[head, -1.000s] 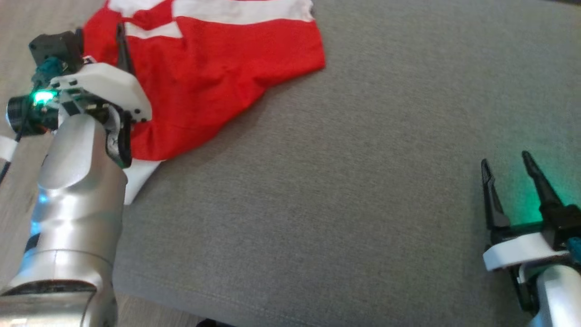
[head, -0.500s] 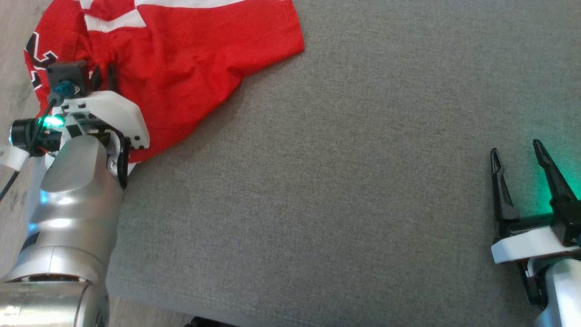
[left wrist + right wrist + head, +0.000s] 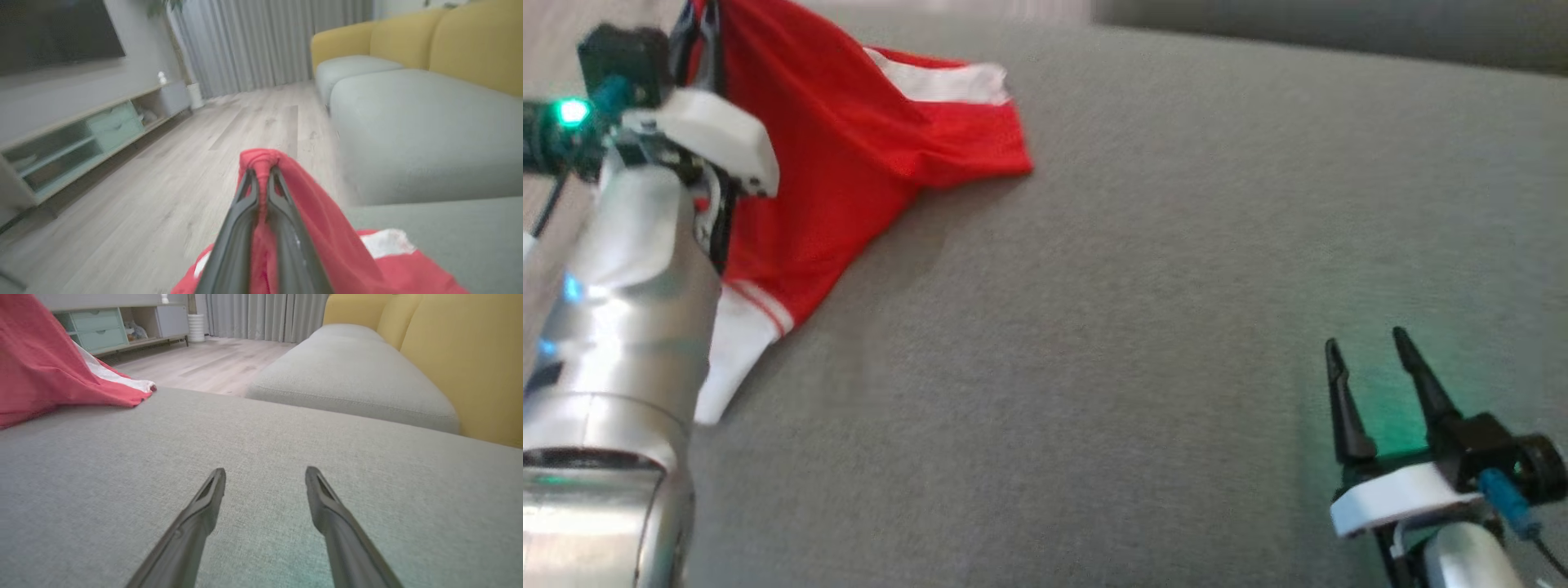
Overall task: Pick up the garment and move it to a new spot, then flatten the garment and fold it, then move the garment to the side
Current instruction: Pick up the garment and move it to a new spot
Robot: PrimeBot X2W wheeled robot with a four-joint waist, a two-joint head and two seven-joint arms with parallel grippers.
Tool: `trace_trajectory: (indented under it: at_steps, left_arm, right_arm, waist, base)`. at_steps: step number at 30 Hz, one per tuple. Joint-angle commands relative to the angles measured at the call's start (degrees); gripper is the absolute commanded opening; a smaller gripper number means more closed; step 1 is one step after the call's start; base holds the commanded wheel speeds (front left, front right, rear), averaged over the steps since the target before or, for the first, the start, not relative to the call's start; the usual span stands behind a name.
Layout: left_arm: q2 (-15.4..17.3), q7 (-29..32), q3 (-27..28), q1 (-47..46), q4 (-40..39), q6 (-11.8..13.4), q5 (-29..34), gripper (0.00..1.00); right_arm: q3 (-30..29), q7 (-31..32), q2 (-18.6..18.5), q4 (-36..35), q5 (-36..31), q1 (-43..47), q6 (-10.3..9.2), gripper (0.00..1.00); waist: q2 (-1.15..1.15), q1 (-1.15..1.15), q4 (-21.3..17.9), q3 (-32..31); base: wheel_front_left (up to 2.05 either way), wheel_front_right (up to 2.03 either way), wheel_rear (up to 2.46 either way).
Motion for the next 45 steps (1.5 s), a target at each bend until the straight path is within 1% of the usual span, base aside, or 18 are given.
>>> trace_trajectory:
  at_steps: [1, 2, 7, 10, 15, 19, 23, 26, 28, 31, 35, 36, 38, 40, 41, 42, 45]
  left_arm:
    - [2.66, -0.83, 0.13, -4.48, -3.00, -0.65, 0.50, 0.00]
    - [2.98, -0.99, -0.71, -5.39, -4.33, -1.49, 0.77, 0.00]
    - [2.34, -0.77, -2.36, -6.74, -7.11, -3.02, 0.06, 0.00]
    - [1.07, -0.02, -3.17, -7.57, -8.80, -3.47, -1.09, 0.00]
    - [-0.49, 0.30, -4.64, -9.39, -11.21, -3.75, -2.85, 0.00]
    - [-2.71, 0.09, -6.36, -11.11, -12.12, -3.82, -4.38, 0.00]
    - [-5.01, -0.34, -10.38, -11.49, -13.12, -3.84, -6.34, 0.00]
    - [-6.15, -0.23, -17.71, -7.08, -15.12, -3.84, -11.31, 0.00]
    - [-6.43, 0.05, -23.20, -1.95, -17.44, -3.84, -16.11, 0.00]
    - [-6.00, -0.68, -30.35, 6.95, -21.43, -3.85, -21.08, 0.00]
    - [-4.83, -1.53, -39.22, 20.61, -25.38, -3.85, -23.24, 0.00]
    - [-4.83, -1.53, -39.22, 20.61, -25.38, -3.85, -23.24, 0.00]
    - [-4.86, -1.67, -42.18, 27.22, -26.11, -3.85, -24.05, 0.00]
    - [-5.19, -1.71, -42.56, 32.35, -27.01, -3.82, -24.40, 0.00]
    - [-5.44, -1.72, -42.03, 34.75, -27.61, -3.48, -24.64, 0.53]
    - [-5.70, -1.73, -41.10, 36.98, -28.69, -2.80, -24.77, 1.00]
    - [-6.23, -1.74, -37.83, 43.02, -33.08, -0.50, -24.21, 1.00]
  right_arm:
    - [1.54, -0.32, 0.37, -1.33, 0.31, 0.38, 0.44, 1.00]
    - [2.27, -0.32, 1.09, -1.26, 0.70, 0.86, 0.44, 1.00]
    - [4.32, -0.32, 1.97, -1.21, 1.68, 3.84, 0.44, 1.00]
    - [5.61, -0.32, 2.07, -1.62, 2.93, 4.98, 0.44, 1.00]
    - [6.98, -0.32, 2.10, -2.63, 4.92, 5.60, 0.44, 1.00]
    - [6.91, -0.32, 2.10, -3.26, 6.09, 5.53, 0.44, 1.00]
    - [7.02, -0.32, 2.11, -3.69, 7.57, 5.43, 0.44, 1.00]
    - [7.37, -0.32, 2.11, -3.49, 9.20, 4.96, 0.44, 1.00]
    - [7.32, -0.32, 2.11, -3.33, 9.87, 4.70, 0.44, 1.00]
    - [7.24, -0.32, 2.11, -3.19, 10.74, 3.83, 0.44, 1.00]
    - [6.58, -0.32, 2.11, -2.95, 10.89, 2.64, 0.44, 1.00]
    - [6.58, -0.32, 2.11, -2.95, 10.89, 2.64, 0.44, 1.00]
    - [6.01, -0.32, 2.11, -2.52, 10.62, 2.37, 0.44, 1.00]
    - [5.42, -0.32, 2.11, -2.16, 10.30, 2.19, 0.44, 1.00]
    - [5.07, -0.32, 2.11, -1.97, 10.15, 2.24, 0.44, 1.00]
    - [4.77, -0.32, 2.11, -1.76, 10.08, 2.39, 0.44, 1.00]
    - [4.07, -0.32, 2.11, -1.19, 9.95, 3.27, 0.44, 1.00]
  waist:
    - [0.00, 0.01, -5.50, -5.46]
    - [0.00, 0.01, -9.01, -8.01]
    - [0.00, 0.01, -17.57, -12.84]
    - [0.00, 0.01, -22.41, -14.45]
    - [0.00, 0.01, -29.54, -16.04]
    - [0.00, 0.01, -33.30, -15.98]
    - [0.00, 0.01, -34.63, -14.53]
    - [0.00, 0.01, -34.56, -13.65]
    - [0.00, 0.01, -33.70, -12.61]
    - [0.00, 0.01, -31.79, -10.75]
    - [0.00, 0.01, -28.72, -8.83]
    - [0.00, 0.01, -28.72, -8.83]
    - [0.00, 0.01, -27.06, -8.40]
    - [0.00, 0.01, -25.45, -8.23]
    - [0.00, 0.01, -24.61, -8.53]
    - [0.00, 0.01, -23.85, -8.91]
    - [0.00, 0.01, -21.38, -10.61]
  base:
    - [0.00, 0.00, 0.00]
    - [0.00, 0.00, 0.00]
    - [0.00, 0.00, 0.00]
    - [0.00, 0.00, 0.00]
    - [0.00, 0.00, 0.00]
    - [0.00, 0.00, 0.00]
    - [0.00, 0.00, 0.00]
    - [0.00, 0.00, 0.00]
    - [0.00, 0.00, 0.00]
    - [0.00, 0.00, 0.00]
    - [0.00, 0.00, 0.00]
    - [0.00, 0.00, 0.00]
    - [0.00, 0.00, 0.00]
    - [0.00, 0.00, 0.00]
    - [0.00, 0.00, 0.00]
    - [0.00, 0.00, 0.00]
    - [0.00, 0.00, 0.00]
